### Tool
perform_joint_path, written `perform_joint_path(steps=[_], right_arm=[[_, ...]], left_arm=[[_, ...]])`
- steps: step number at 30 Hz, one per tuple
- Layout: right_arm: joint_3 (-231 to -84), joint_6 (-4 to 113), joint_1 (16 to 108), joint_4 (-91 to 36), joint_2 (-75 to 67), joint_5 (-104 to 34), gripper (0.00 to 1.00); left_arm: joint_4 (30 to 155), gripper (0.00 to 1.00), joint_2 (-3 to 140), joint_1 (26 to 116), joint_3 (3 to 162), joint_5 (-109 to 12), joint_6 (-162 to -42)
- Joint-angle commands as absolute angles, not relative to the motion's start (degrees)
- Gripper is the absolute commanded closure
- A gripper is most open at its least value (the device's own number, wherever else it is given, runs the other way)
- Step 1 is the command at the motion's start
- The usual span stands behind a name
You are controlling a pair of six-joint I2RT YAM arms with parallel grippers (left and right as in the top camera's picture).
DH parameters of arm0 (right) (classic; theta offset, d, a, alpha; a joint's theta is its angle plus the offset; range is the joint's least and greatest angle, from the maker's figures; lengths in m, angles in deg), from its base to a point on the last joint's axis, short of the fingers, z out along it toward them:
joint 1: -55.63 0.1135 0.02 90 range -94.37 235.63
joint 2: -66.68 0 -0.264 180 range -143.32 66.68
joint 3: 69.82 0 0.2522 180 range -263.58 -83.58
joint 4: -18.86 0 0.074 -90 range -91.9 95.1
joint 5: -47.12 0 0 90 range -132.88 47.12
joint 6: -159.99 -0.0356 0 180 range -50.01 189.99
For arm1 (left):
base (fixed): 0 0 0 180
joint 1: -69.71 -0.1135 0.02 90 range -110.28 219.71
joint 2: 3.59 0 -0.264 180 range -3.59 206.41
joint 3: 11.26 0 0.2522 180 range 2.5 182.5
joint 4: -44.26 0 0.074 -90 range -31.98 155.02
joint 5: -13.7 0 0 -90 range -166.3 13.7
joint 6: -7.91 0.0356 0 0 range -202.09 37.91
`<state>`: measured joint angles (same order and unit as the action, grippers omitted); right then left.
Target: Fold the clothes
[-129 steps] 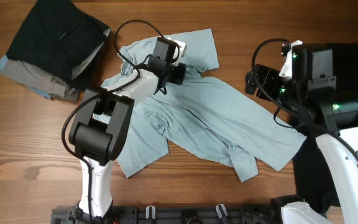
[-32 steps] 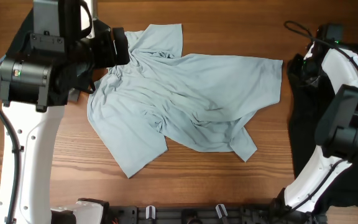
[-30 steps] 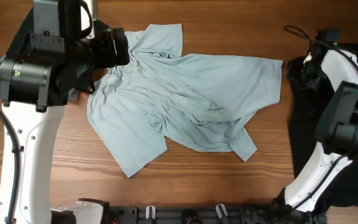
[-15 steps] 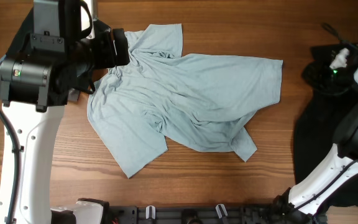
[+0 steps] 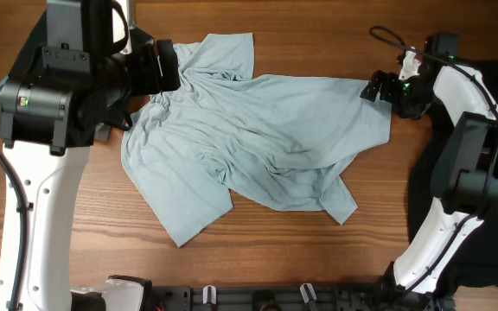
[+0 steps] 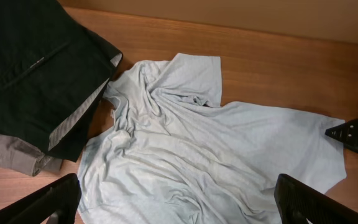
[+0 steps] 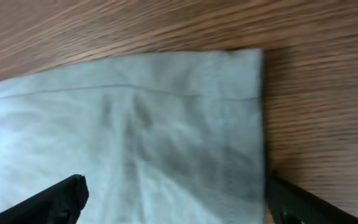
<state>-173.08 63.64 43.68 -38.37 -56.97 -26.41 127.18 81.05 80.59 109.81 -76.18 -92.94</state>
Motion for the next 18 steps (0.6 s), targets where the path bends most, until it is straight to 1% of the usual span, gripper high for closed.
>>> perform_joint_path(steps=[1,4,6,9,12,16,18], right_arm=[[-172.68,57.17,44.38,-38.87,-57.98,-41.67,0.06],[-172.68,56.12,44.14,-39.57,-58.00,-42.78,0.08],[-172.68,57.39,44.16,-39.33,-58.09,-37.84,0.08],[-172.49,65.35,44.60,-37.91,-58.59,-23.24,0.09],[-171.46,63.86,45.56,-37.16,-58.61,-21.56,0.12],[-169.30,60.47,47.11,-35.13,-58.61,-24.53,0.22],[-168.01,58.64,47.48,-34.39,-58.61,-26.93,0.33]], left_arm=[[127.10,0.00,80.17,80.46,109.72,-75.70,-92.85],[127.14,0.00,80.17,80.46,109.72,-75.70,-92.85],[127.14,0.00,80.17,80.46,109.72,-75.70,-92.85],[127.07,0.00,80.17,80.46,109.72,-75.70,-92.85],[127.10,0.00,80.17,80.46,109.72,-75.70,-92.85],[127.53,0.00,80.17,80.46,109.72,-75.70,-92.87],[127.71,0.00,80.17,80.46,109.72,-75.70,-92.87]])
